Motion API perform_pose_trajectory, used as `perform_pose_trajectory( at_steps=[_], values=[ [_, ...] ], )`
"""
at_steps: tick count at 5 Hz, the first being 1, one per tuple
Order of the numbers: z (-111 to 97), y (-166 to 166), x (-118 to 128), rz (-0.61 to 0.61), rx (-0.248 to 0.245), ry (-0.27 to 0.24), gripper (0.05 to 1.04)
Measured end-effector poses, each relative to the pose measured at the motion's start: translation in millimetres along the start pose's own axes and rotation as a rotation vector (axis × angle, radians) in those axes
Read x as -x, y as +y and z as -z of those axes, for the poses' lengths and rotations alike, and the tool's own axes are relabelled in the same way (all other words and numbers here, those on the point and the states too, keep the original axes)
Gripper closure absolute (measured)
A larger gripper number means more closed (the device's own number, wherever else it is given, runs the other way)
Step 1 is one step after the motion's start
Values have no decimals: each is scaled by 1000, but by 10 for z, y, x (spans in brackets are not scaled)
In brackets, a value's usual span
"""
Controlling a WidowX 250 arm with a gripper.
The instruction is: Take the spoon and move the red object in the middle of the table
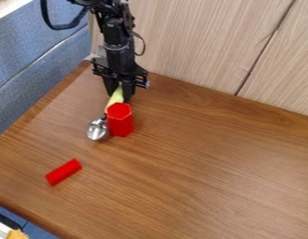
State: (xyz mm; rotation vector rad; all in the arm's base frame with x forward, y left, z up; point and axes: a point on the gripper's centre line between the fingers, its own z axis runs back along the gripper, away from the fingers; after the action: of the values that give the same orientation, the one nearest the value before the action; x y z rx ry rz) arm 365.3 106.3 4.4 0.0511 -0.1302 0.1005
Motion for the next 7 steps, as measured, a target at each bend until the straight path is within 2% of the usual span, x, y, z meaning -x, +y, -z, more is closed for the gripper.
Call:
perform_pose_trajectory(
  at_steps=[2,4,5,7],
  values=[
    [11,-214,6,49,23,3,690],
    [47,-582,41,160,58,6,690],
    [-30,-725,18,205,66,-16,690],
    [-27,-928,41,259,82,-20,690]
  ],
)
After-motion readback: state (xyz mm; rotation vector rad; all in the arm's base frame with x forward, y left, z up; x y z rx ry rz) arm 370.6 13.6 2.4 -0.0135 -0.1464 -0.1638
